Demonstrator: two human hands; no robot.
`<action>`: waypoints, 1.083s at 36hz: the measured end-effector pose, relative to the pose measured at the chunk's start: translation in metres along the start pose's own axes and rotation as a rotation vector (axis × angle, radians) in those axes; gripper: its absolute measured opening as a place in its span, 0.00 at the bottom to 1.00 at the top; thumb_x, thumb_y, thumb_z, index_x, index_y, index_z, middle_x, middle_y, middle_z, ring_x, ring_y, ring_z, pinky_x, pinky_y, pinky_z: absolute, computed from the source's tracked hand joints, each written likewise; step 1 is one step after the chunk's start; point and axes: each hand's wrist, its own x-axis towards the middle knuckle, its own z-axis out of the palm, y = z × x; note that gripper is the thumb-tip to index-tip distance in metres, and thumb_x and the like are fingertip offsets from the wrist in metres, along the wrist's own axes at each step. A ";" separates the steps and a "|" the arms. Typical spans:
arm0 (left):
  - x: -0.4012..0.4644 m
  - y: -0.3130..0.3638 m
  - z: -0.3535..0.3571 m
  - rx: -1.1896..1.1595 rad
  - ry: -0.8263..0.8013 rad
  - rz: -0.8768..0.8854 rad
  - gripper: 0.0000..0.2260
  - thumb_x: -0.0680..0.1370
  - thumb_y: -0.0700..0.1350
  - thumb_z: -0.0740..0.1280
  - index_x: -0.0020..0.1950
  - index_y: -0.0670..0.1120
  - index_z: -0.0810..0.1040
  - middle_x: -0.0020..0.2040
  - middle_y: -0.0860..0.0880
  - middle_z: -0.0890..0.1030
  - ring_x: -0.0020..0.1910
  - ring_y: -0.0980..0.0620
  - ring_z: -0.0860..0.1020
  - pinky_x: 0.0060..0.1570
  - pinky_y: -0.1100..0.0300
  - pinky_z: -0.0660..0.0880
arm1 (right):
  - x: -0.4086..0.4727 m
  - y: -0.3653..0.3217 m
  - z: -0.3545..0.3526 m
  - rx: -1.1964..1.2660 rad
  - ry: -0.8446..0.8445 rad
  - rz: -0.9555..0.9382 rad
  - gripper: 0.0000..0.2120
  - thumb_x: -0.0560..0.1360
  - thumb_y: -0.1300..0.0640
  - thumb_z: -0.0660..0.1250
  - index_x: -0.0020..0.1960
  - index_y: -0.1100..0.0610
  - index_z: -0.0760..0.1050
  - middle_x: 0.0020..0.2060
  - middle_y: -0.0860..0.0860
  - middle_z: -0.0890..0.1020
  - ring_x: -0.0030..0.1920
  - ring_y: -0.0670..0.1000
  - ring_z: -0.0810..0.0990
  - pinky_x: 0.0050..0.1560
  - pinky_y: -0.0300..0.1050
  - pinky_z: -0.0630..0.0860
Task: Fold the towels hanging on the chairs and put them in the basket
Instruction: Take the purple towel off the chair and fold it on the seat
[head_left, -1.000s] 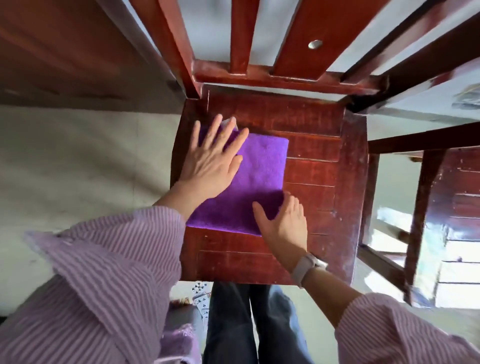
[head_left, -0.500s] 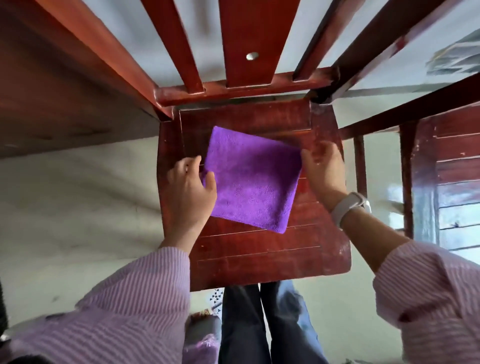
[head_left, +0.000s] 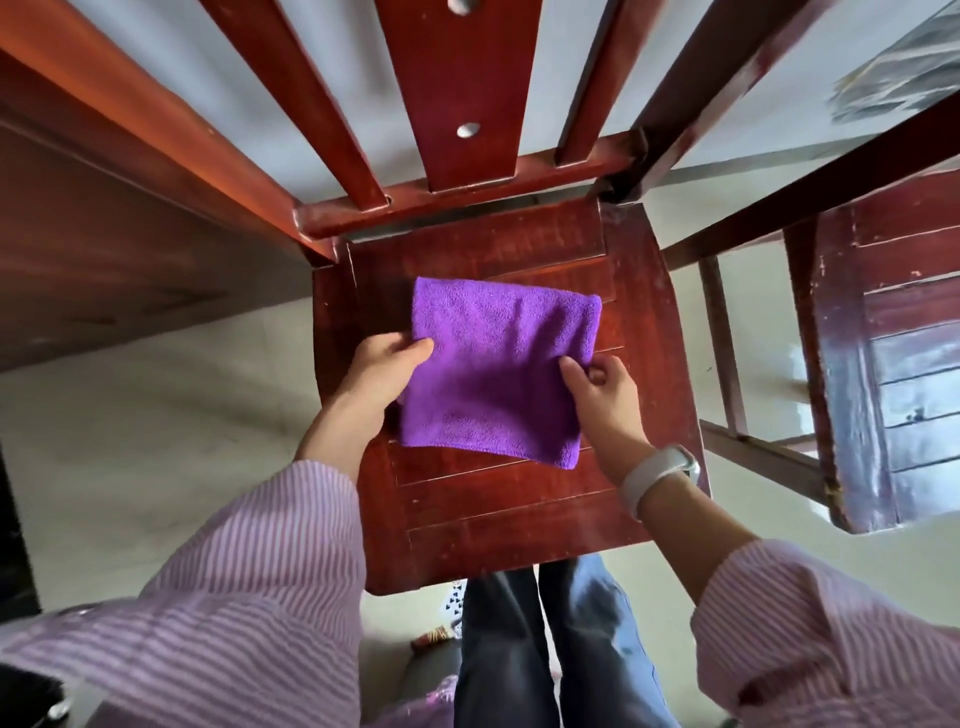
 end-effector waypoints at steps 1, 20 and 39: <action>-0.004 0.002 0.000 -0.038 -0.029 -0.001 0.07 0.77 0.40 0.64 0.40 0.46 0.77 0.27 0.56 0.77 0.23 0.61 0.71 0.25 0.69 0.65 | -0.002 0.001 -0.002 0.013 0.005 -0.017 0.08 0.74 0.55 0.66 0.46 0.59 0.70 0.41 0.54 0.74 0.41 0.50 0.72 0.41 0.40 0.70; -0.202 0.060 0.065 0.305 0.161 0.571 0.20 0.76 0.44 0.58 0.62 0.32 0.72 0.59 0.34 0.76 0.59 0.38 0.75 0.58 0.65 0.63 | -0.124 -0.014 -0.163 0.248 0.175 -0.202 0.13 0.78 0.61 0.59 0.62 0.61 0.70 0.42 0.45 0.76 0.38 0.26 0.74 0.43 0.21 0.68; -0.441 0.146 0.395 0.497 -0.201 0.936 0.21 0.74 0.44 0.56 0.61 0.34 0.74 0.55 0.34 0.78 0.55 0.38 0.76 0.54 0.58 0.66 | -0.228 0.123 -0.532 0.489 0.694 -0.194 0.10 0.72 0.52 0.58 0.53 0.50 0.69 0.39 0.43 0.75 0.37 0.43 0.73 0.38 0.27 0.69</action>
